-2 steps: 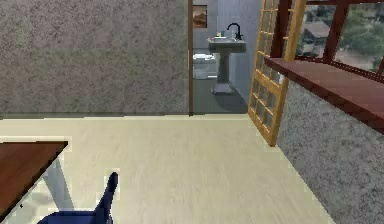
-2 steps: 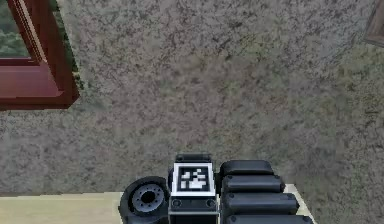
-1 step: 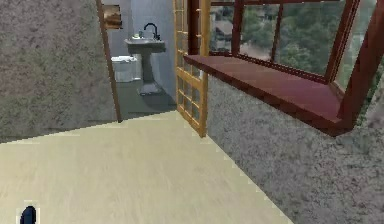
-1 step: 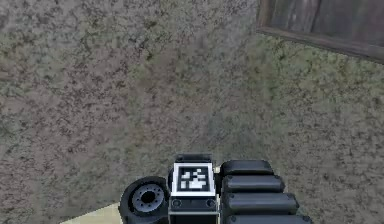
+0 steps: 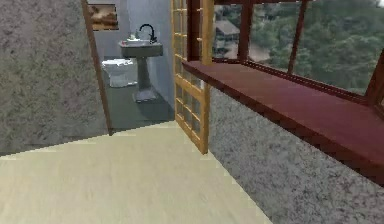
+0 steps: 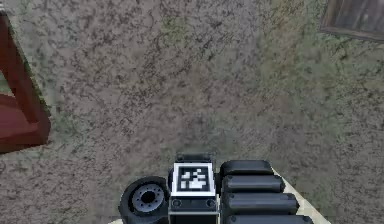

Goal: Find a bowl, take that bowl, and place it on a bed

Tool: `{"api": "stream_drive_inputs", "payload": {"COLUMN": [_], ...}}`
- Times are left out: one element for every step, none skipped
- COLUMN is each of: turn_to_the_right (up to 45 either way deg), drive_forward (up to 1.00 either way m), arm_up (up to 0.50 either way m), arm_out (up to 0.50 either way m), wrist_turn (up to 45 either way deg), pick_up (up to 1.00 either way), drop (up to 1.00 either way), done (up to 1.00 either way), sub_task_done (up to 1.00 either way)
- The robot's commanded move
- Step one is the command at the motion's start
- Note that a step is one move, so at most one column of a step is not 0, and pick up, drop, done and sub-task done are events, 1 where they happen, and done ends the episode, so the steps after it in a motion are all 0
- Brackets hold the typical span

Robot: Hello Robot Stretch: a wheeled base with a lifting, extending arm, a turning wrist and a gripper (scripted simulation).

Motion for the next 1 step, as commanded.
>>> {"api": "stream_drive_inputs", "payload": {"turn_to_the_right": [-12.0], "drive_forward": [0.00], "arm_up": [0.00], "arm_out": [0.00], "wrist_turn": [0.0], "pick_up": [0.00], "drop": [0.00], "done": [0.00], "sub_task_done": [0.00]}}
